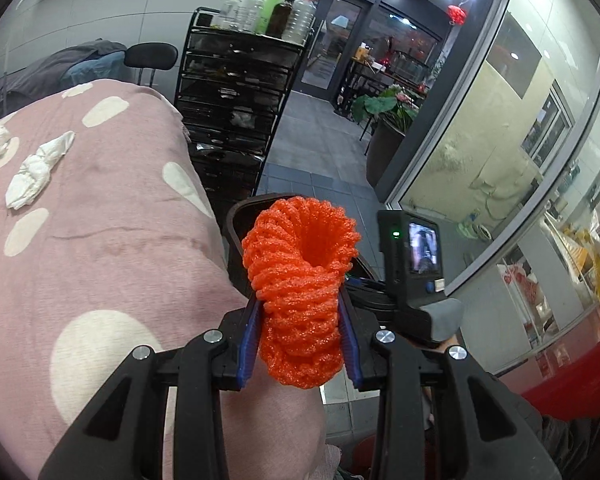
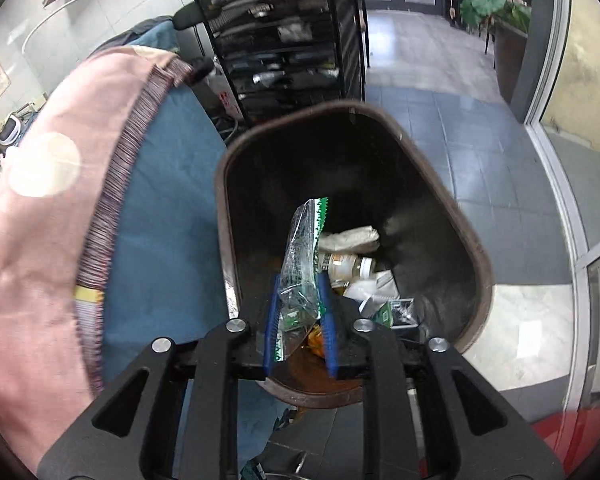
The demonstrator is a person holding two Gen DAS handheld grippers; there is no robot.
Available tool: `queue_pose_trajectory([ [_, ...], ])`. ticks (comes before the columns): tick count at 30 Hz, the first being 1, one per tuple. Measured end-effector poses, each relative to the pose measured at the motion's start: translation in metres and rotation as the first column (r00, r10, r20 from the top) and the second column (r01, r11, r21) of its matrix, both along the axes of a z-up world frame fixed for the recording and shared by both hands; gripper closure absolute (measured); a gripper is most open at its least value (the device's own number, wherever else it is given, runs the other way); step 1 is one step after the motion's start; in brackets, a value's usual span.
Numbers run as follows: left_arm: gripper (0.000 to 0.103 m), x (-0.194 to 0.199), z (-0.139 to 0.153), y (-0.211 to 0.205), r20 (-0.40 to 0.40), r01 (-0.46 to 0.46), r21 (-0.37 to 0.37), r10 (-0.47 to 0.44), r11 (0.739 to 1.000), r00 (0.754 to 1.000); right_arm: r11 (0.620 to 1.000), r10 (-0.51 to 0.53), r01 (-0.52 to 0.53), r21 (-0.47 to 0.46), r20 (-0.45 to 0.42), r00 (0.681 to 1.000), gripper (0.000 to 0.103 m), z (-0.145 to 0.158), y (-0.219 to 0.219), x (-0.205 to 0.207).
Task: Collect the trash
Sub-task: 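Carry both to the brown bin and release the plastic wrapper then the red net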
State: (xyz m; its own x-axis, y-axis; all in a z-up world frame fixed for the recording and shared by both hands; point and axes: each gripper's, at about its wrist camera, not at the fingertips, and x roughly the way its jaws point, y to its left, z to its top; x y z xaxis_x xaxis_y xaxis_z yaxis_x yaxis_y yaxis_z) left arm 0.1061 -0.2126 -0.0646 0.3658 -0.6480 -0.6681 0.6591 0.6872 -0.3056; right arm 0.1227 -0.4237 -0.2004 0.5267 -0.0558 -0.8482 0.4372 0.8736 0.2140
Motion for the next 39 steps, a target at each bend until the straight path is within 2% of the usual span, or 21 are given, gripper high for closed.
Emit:
queue_pose_trajectory([
  [2, 0.069, 0.000, -0.003, -0.006, 0.002, 0.012, 0.015, -0.012, 1.000, 1.000, 1.000, -0.015, 0.015, -0.003, -0.016, 1.000, 0.042, -0.008, 0.001, 0.001],
  [3, 0.069, 0.000, -0.004, -0.008, 0.000, 0.018, 0.020, -0.018, 1.000, 1.000, 1.000, -0.028, 0.028, -0.012, -0.021, 0.999, 0.038, -0.010, 0.001, -0.001],
  [10, 0.069, 0.007, -0.014, -0.024, -0.029, 0.045, 0.037, -0.044, 0.998, 0.999, 0.997, -0.082, 0.082, -0.006, -0.004, 0.997, 0.037, -0.011, 0.001, -0.020],
  [15, 0.069, 0.017, -0.023, -0.044, -0.075, 0.077, 0.044, -0.074, 0.996, 0.994, 0.993, -0.119, 0.119, -0.004, 0.007, 0.993, 0.033, -0.008, -0.002, -0.037],
  [20, 0.069, 0.026, -0.033, -0.068, -0.089, 0.091, 0.072, -0.084, 0.993, 0.992, 0.992, -0.124, 0.125, -0.027, 0.021, 0.992, 0.027, -0.002, 0.001, -0.051],
  [24, 0.069, 0.033, -0.039, -0.089, -0.085, 0.105, 0.109, -0.096, 0.989, 0.992, 0.991, -0.129, 0.130, -0.019, 0.017, 0.991, 0.027, -0.006, 0.004, -0.058],
  [34, 0.067, 0.047, -0.068, -0.131, -0.139, 0.140, 0.194, -0.114, 0.971, 0.984, 0.992, -0.124, 0.124, -0.011, 0.009, 0.992, 0.026, -0.007, 0.009, -0.070],
  [37, 0.056, 0.048, -0.073, -0.139, -0.129, 0.151, 0.226, -0.124, 0.962, 0.984, 0.991, -0.130, 0.130, -0.009, 0.008, 0.992, 0.026, -0.008, 0.007, -0.072],
  [39, 0.037, 0.048, -0.074, -0.139, -0.124, 0.148, 0.224, -0.122, 0.963, 0.985, 0.991, -0.134, 0.134, -0.007, 0.009, 0.991, 0.025, -0.008, 0.006, -0.072],
])
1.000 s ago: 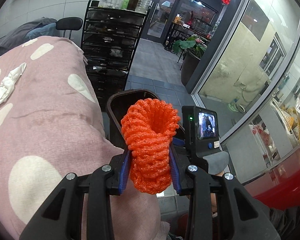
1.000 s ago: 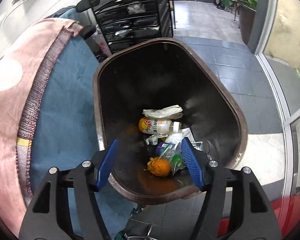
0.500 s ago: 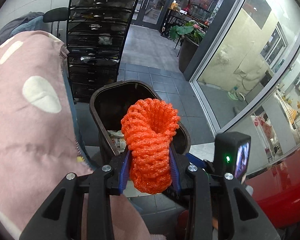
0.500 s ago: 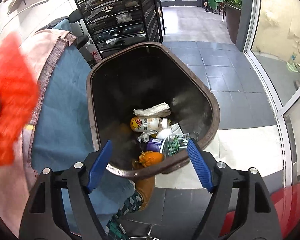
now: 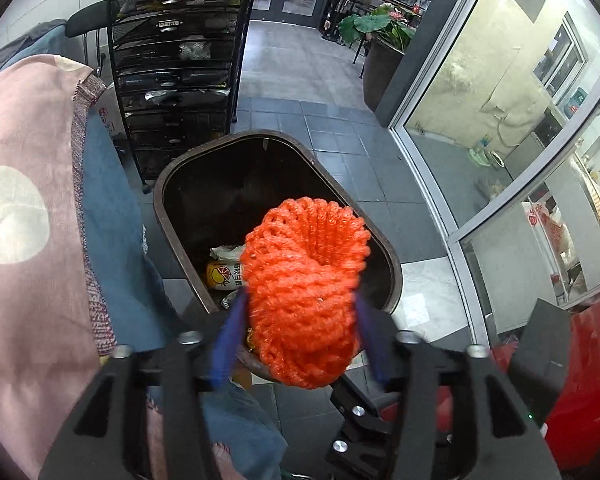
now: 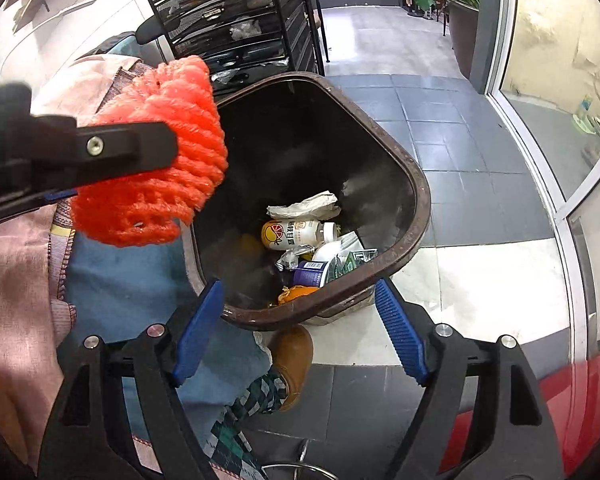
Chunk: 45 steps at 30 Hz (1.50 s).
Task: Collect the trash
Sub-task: 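Carry both to the brown bin and release the plastic wrapper then the red net, then move both open tools back over the table toward the white tissues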
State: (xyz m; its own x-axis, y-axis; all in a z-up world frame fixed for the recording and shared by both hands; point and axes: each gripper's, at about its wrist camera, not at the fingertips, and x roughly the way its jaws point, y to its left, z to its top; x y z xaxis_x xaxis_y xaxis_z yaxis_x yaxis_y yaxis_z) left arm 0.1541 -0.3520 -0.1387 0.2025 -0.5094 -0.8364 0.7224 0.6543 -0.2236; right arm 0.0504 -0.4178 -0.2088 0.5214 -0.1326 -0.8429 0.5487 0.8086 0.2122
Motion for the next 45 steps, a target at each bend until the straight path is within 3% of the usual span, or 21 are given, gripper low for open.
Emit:
queue_pose_trajectory([
  [6, 0.012, -0.002, 0.003, 0.002, 0.011, 0.005, -0.031, -0.005, 1.000, 1.000, 0.999, -0.034, 0.033, 0.023, 0.010, 0.999, 0.020, -0.004, -0.009, -0.007],
  [13, 0.011, -0.005, 0.014, 0.009, 0.060, -0.036, -0.038, 0.038, 0.999, 0.997, 0.996, -0.083, 0.082, 0.023, 0.066, 0.994, 0.020, 0.008, -0.020, -0.015],
  [20, 0.008, -0.021, 0.057, 0.044, 0.117, -0.050, -0.176, 0.072, 0.983, 0.991, 0.996, -0.085, 0.085, 0.010, 0.093, 0.992, 0.020, 0.022, -0.023, -0.011],
  [25, 0.005, -0.028, 0.087, 0.081, 0.162, -0.074, -0.244, 0.116, 0.967, 0.980, 0.999, 0.002, 0.004, -0.043, 0.126, 0.992, 0.019, 0.047, -0.012, 0.005],
  [31, 0.005, -0.012, 0.101, 0.137, 0.156, -0.167, -0.253, 0.210, 0.953, 0.965, 0.991, 0.128, -0.119, -0.060, 0.177, 0.976, 0.018, 0.078, 0.013, 0.033],
  [34, 0.005, 0.004, 0.099, 0.172, 0.150, -0.243, -0.237, 0.283, 0.941, 0.947, 0.970, 0.241, -0.233, -0.061, 0.192, 0.951, 0.018, 0.094, 0.036, 0.058],
  [38, 0.005, 0.031, 0.094, 0.215, 0.196, -0.327, -0.137, 0.350, 0.935, 0.916, 0.921, 0.389, -0.381, -0.077, 0.190, 0.901, 0.018, 0.113, 0.071, 0.092],
  [42, 0.005, 0.050, 0.097, 0.260, 0.266, -0.400, -0.110, 0.415, 0.910, 0.870, 0.840, 0.542, -0.536, -0.085, 0.173, 0.823, 0.018, 0.131, 0.114, 0.131],
  [45, 0.005, 0.065, 0.098, 0.286, 0.269, -0.444, -0.099, 0.453, 0.891, 0.850, 0.782, 0.622, -0.618, -0.079, 0.160, 0.767, 0.018, 0.143, 0.139, 0.158],
])
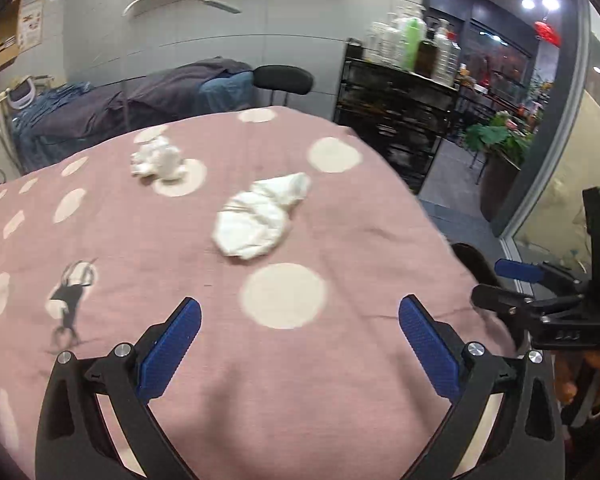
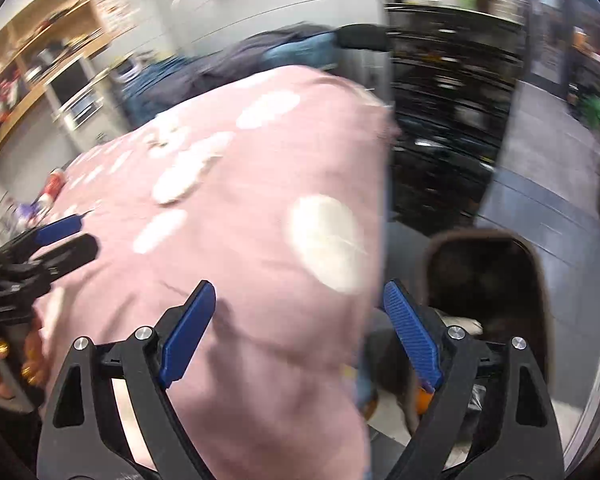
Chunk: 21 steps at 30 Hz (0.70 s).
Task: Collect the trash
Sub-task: 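Move both open tools back over the table toward the white tissues, then grasp a white tissue with the left tool while the right tool grasps the other tissue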
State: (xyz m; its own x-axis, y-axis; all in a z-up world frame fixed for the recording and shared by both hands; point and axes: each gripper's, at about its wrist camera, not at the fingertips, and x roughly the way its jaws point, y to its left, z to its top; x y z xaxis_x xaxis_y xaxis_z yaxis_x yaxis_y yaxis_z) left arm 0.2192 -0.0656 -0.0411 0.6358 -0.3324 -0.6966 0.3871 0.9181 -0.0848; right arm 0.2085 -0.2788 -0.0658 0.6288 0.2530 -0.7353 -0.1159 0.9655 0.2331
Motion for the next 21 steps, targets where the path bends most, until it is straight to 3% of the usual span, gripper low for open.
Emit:
queue_pose_trajectory([
  [6, 0.005, 0.044, -0.003, 0.053, -0.025, -0.097, 0.005, 0.097, 0.995, 0.995, 0.977, 0.177, -0.180, -0.116, -0.036, 0.984, 0.018, 0.013, 0.059, 0.054],
  [9, 0.005, 0.074, -0.008, 0.069, -0.058, -0.149, 0.014, 0.150, 0.989, 0.987, 0.946, 0.255, -0.261, -0.191, -0.058, 0.965, 0.018, 0.012, 0.090, 0.077],
  [13, 0.005, 0.110, -0.006, 0.081, -0.031, -0.177, 0.046, 0.178, 0.983, 0.983, 0.895, 0.335, -0.350, -0.275, -0.103, 0.937, 0.018, 0.004, 0.125, 0.107],
  [19, 0.006, 0.170, -0.009, 0.082, -0.032, -0.189, 0.010, 0.189, 0.982, 0.981, 0.840, 0.378, -0.410, -0.356, -0.158, 0.912, 0.018, -0.010, 0.152, 0.148],
  [21, 0.006, 0.188, -0.015, 0.077, -0.040, -0.180, 0.018, 0.180, 0.984, 0.983, 0.842, 0.367, -0.406, -0.355, -0.175, 0.914, 0.020, -0.014, 0.152, 0.159],
])
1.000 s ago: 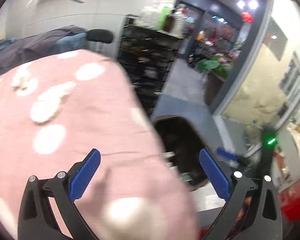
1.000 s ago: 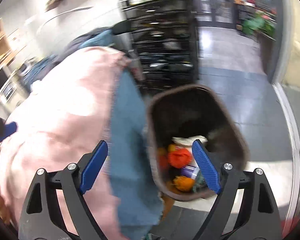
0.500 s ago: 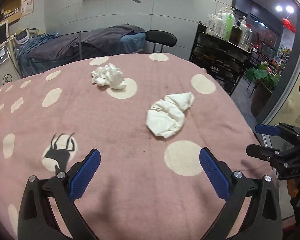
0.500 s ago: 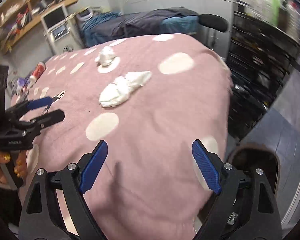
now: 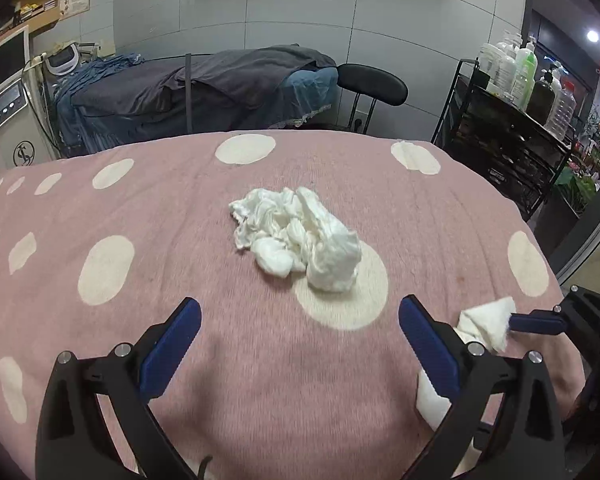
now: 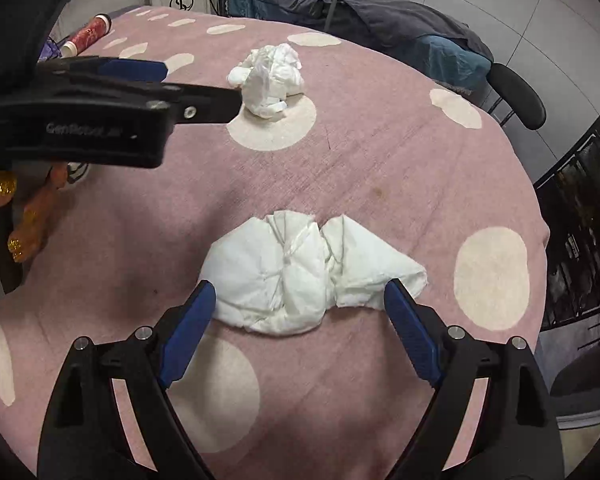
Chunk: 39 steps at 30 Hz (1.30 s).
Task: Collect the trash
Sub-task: 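Grasp a white tissue with the left tool while the right tool grasps the other tissue, then carry both tissues to the brown bin and open both tools to drop them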
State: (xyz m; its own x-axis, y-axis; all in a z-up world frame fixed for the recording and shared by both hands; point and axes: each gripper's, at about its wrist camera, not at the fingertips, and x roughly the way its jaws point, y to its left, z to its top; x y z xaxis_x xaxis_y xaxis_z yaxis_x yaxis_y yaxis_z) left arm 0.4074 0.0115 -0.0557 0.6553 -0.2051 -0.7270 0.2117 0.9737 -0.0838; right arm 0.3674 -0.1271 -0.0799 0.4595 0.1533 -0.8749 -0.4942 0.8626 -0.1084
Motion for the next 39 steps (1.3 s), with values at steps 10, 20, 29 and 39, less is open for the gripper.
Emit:
queue_pose_trajectory([
  [10, 0.031, 0.047, -0.020, 0.002, -0.095, -0.062, -0.039, 0.058, 0.997, 0.994, 1.000, 0.002, -0.001, 0.023, -0.026, 1.000, 0.081, -0.006, 0.006, 0.012],
  [20, 0.068, 0.006, 0.002, 0.009, -0.057, -0.032, -0.124, 0.025, 0.992, 0.998, 0.995, -0.009, 0.008, 0.104, 0.013, 1.000, 0.089, 0.016, 0.001, -0.026],
  [29, 0.068, -0.106, 0.026, 0.019, 0.018, -0.007, -0.178, 0.010, 0.984, 1.000, 0.962, -0.096, 0.077, 0.260, 0.063, 0.993, 0.089, 0.043, -0.030, -0.098],
  [39, 0.068, -0.223, 0.034, 0.013, 0.093, -0.025, -0.199, 0.044, 0.980, 0.995, 0.903, -0.265, 0.196, 0.381, 0.136, 0.955, 0.089, 0.044, -0.083, -0.193],
])
